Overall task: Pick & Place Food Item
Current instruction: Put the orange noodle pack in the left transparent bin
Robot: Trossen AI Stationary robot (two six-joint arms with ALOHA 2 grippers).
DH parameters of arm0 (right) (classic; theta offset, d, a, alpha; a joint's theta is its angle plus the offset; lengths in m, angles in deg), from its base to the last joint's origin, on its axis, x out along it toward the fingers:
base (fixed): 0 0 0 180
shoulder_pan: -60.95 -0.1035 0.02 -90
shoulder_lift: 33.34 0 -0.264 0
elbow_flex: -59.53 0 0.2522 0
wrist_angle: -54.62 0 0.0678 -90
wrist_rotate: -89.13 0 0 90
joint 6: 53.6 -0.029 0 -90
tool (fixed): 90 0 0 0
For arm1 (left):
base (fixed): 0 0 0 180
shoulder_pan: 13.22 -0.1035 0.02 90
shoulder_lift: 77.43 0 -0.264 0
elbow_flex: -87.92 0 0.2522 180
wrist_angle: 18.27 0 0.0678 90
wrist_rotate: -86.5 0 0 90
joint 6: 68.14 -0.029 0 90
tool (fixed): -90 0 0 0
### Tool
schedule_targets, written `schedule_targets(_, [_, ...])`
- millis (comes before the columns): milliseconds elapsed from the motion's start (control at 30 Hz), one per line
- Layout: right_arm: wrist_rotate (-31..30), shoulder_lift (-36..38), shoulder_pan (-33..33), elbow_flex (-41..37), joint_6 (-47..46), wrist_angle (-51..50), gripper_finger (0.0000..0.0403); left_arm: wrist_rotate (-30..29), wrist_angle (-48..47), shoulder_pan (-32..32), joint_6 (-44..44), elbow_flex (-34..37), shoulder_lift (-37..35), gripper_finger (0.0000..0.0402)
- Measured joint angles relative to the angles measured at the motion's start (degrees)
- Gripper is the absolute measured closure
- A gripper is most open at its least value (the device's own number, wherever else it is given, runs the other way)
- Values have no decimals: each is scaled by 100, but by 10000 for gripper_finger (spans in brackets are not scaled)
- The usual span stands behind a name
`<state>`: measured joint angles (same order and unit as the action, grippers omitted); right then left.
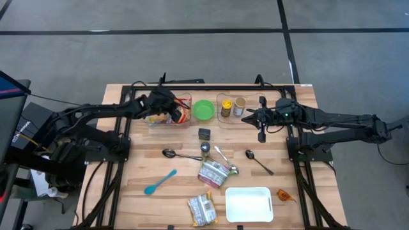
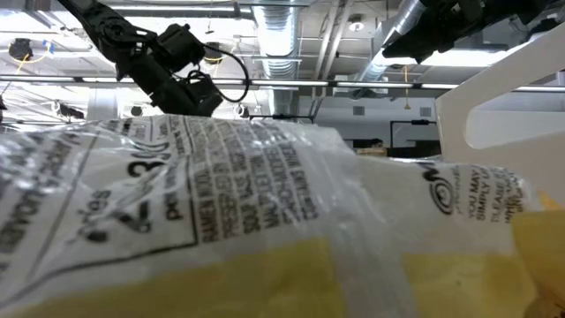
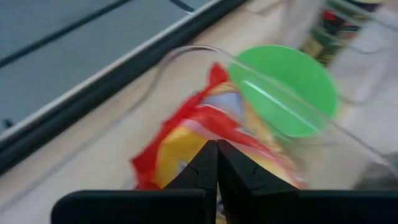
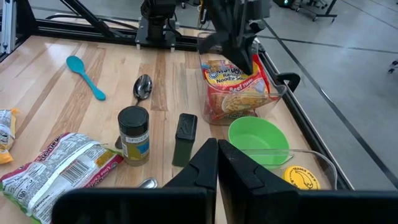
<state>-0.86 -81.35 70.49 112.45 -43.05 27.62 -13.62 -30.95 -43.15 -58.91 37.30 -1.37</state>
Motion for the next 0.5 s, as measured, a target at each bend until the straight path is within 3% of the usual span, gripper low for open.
schedule_targets(133, [0,0,0,0,0,0,398,-507,237,-1,0,0,205,401])
schedule_targets(500, [0,0,-2,0,0,0,398,-550,454,-15,173,0,700,401])
